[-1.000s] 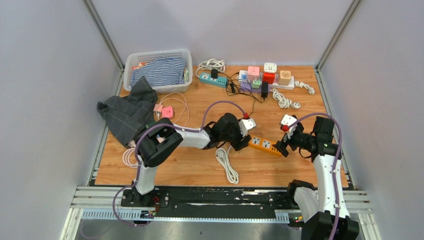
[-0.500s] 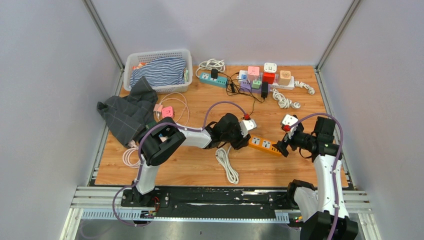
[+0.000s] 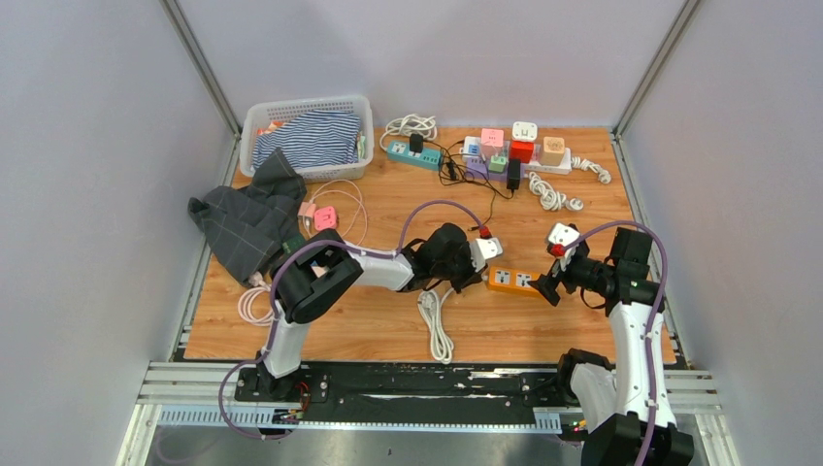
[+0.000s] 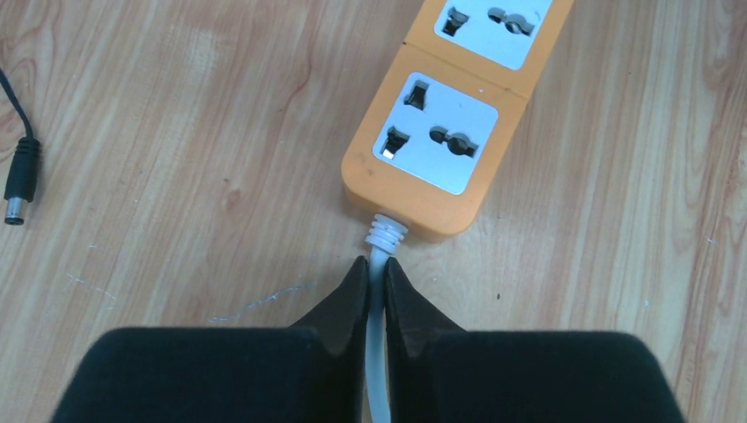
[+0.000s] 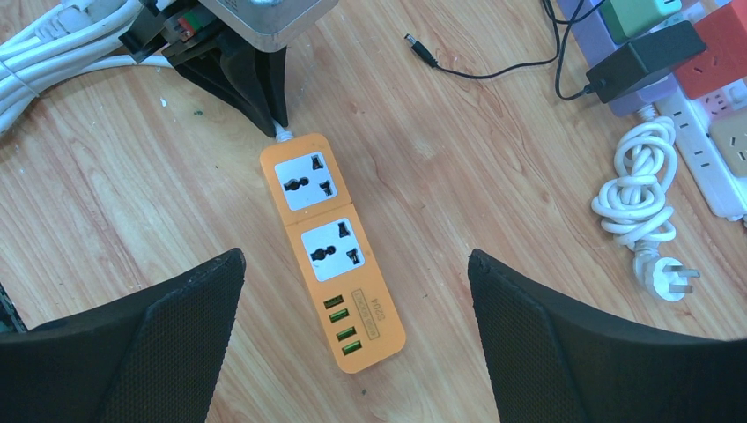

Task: Pull the plug off the socket
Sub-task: Place the socket at the center of the board.

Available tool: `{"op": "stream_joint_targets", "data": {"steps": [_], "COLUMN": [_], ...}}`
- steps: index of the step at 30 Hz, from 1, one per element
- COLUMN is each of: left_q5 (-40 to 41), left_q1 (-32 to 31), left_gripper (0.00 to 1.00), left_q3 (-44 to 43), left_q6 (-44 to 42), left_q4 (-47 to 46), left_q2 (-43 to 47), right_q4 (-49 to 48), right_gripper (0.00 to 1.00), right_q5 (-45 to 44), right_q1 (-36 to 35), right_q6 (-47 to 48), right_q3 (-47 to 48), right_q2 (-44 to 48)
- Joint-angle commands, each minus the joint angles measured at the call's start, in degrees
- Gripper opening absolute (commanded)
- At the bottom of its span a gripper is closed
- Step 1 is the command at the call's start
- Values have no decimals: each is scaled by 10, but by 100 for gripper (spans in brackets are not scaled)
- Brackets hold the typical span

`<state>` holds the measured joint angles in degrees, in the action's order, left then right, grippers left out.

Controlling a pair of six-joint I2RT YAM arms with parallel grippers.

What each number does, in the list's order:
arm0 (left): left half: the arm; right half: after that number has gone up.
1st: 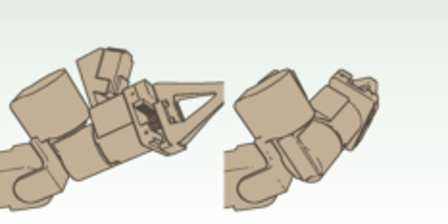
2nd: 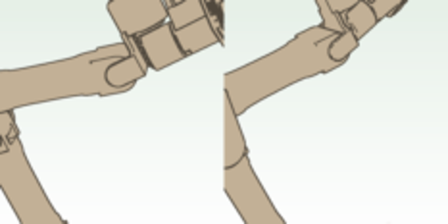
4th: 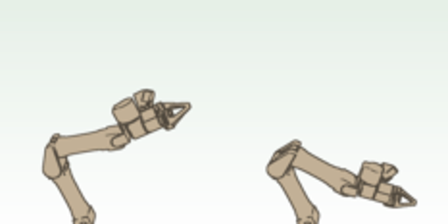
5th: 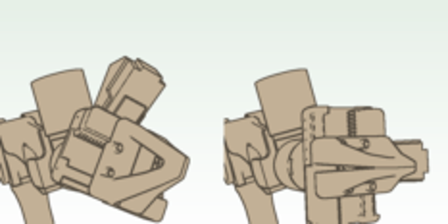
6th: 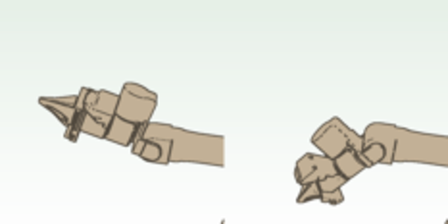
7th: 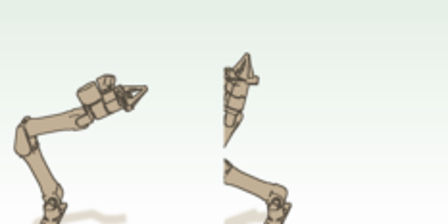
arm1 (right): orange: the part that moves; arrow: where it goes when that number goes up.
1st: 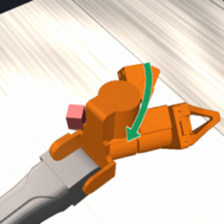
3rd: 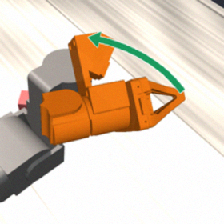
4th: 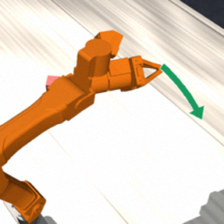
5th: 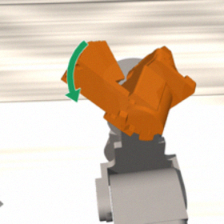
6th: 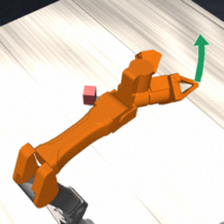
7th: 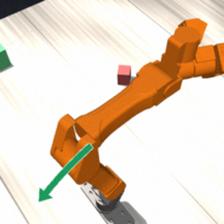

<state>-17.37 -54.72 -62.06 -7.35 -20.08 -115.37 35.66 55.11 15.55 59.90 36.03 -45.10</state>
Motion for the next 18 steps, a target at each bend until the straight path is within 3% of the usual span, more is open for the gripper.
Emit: {"op": "stream_joint_targets", "data": {"steps": [1, 5, 18], "left_q5": [0, 1, 21], "left_q1": [-7, -8, -4], "left_gripper": [6, 0, 0], "left_q3": [7, 12, 29], "left_q6": [-13, -13, 8], "left_q4": [20, 18, 19], "left_q2": [3, 10, 54], "right_q4": [18, 20, 24], "right_gripper": [97, 97, 97], "right_q5": [23, 25, 30], "right_q1": [10, 10, 10], "right_q6": [11, 12, 15], "right_q3": [-9, -7, -8], "right_q2": [6, 7, 11]}}
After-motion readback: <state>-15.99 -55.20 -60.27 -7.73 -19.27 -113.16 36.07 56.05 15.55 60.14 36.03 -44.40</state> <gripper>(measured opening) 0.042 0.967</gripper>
